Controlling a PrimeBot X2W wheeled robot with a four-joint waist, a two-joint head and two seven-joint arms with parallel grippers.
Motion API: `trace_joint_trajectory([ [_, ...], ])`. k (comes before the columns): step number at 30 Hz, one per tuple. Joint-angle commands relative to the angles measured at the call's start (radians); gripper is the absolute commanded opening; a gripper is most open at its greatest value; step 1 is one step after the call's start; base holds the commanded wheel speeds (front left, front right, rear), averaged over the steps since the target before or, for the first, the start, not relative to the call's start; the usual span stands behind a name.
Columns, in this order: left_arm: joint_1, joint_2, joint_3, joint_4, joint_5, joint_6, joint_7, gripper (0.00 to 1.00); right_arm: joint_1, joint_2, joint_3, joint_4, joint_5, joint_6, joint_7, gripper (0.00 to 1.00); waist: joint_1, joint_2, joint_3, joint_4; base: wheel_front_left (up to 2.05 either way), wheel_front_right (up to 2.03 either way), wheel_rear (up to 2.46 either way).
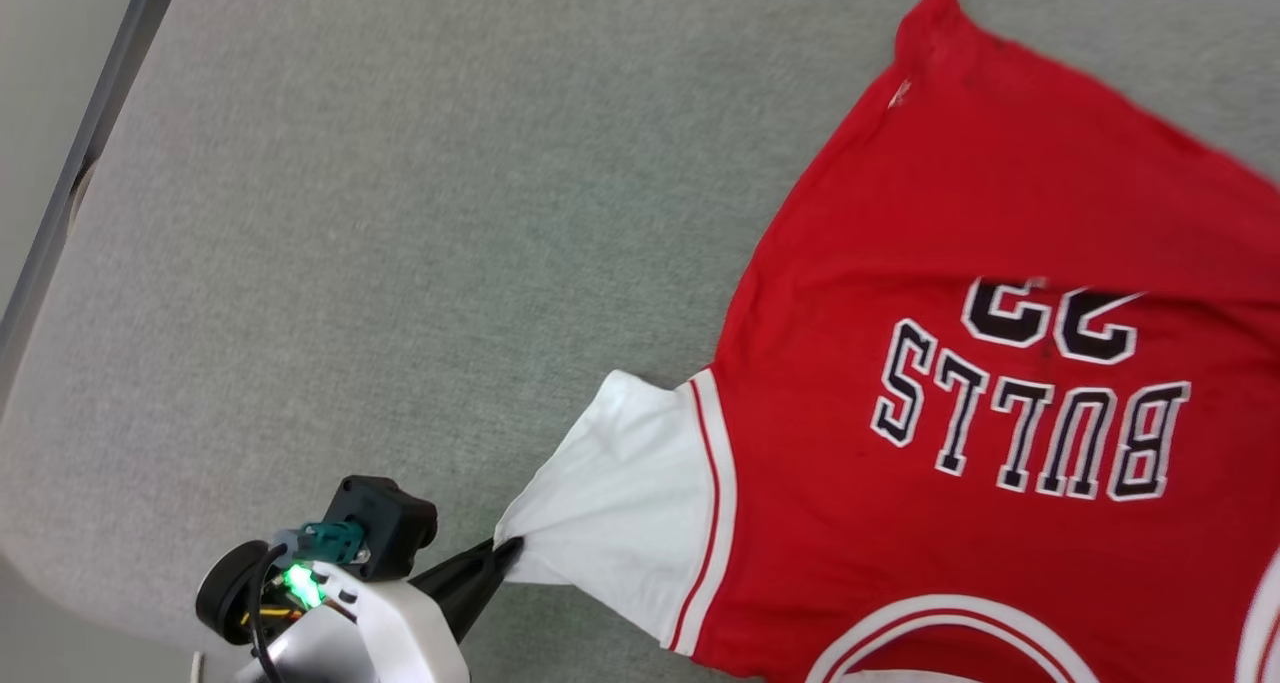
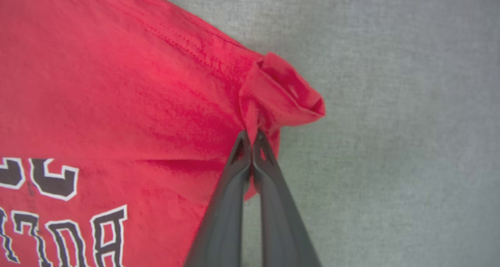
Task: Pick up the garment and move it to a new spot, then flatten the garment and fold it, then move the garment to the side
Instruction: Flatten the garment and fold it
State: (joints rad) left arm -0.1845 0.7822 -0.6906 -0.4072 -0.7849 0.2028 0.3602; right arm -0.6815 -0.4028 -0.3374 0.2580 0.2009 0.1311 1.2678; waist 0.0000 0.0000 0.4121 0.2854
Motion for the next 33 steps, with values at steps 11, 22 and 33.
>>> trace_joint_trajectory([
  [11, 0.089, 0.018, 0.03, 0.037, -0.046, 0.045, -0.036, 0.0, 0.259, 0.026, 0.042, -0.082, 0.122, -0.001, -0.014, 0.0, 0.0, 0.0, -0.194, -0.16, 0.0, 0.0, 0.0],
  [22, 0.13, -0.011, 0.054, 0.045, -0.069, 0.087, -0.084, 0.0, 0.546, 0.048, -0.002, -0.248, 0.215, -0.001, 0.049, 0.0, 0.0, 0.0, -0.255, -0.214, 0.0, 0.0, 0.0],
  [33, 0.112, -0.032, 0.05, 0.051, -0.065, 0.086, -0.1, 0.0, 0.636, 0.066, 0.012, -0.28, 0.245, -0.001, 0.004, 1.0, 0.0, 0.0, -0.261, -0.222, 0.0, 0.0, 0.0],
])
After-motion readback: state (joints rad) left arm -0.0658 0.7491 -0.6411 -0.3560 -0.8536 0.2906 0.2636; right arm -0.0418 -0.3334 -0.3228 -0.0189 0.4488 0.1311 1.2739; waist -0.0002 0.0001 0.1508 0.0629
